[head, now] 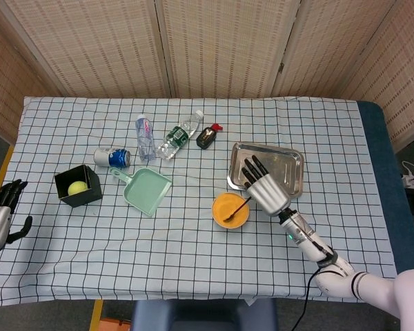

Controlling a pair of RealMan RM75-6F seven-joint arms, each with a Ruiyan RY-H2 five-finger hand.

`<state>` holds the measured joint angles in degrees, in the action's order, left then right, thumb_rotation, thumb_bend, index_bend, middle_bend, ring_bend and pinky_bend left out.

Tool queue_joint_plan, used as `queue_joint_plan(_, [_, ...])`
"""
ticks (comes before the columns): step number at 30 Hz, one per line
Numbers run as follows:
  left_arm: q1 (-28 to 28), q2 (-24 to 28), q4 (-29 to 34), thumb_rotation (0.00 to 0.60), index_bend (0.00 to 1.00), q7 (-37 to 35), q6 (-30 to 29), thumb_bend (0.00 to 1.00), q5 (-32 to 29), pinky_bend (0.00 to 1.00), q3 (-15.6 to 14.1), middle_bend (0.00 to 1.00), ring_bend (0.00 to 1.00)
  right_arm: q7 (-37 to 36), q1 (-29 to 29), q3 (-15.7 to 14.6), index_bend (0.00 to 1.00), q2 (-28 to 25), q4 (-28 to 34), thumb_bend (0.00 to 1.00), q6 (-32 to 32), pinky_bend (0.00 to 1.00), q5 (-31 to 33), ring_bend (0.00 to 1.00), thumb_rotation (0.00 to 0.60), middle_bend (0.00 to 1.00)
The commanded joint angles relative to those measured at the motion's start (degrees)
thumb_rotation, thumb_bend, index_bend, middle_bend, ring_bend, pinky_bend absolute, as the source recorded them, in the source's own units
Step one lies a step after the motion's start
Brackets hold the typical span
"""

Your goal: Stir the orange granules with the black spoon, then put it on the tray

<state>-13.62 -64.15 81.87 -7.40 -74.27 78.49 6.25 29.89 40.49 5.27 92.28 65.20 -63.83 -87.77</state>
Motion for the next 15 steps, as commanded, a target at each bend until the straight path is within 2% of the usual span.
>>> queue_joint_plan(1, [0.0,0.0,-0.2,0.600,0.00,-0.2,0.0,0.46,0.0,0.19,0.1,0.00,0.01,2.7,-0.2,1.3,1.00,2.3,-2.0,0.51,-1.8,0.00,0.7,0.00,0.600,0.20])
queue_joint_plan(7, [0.2,0.1,-0.4,0.600,0.00,-0.8,-0.3,0.46,0.0,0.19,0.1,0.00,0.01,7.4,-0.3,2.5,1.00,4.5,-2.7,0.51,-2.4,0.00,2.5,0.00,0.600,0.20])
queue_joint_plan(15, [0.2,0.2,-0.5,0.600,0.00,-1.1,-0.3,0.46,0.1,0.19,0.1,0.00,0.01,5.8,-1.3,3.4,1.00,6.9,-4.6,0.52,-7.2,0.00,1.8,0.00,0.600,0.21])
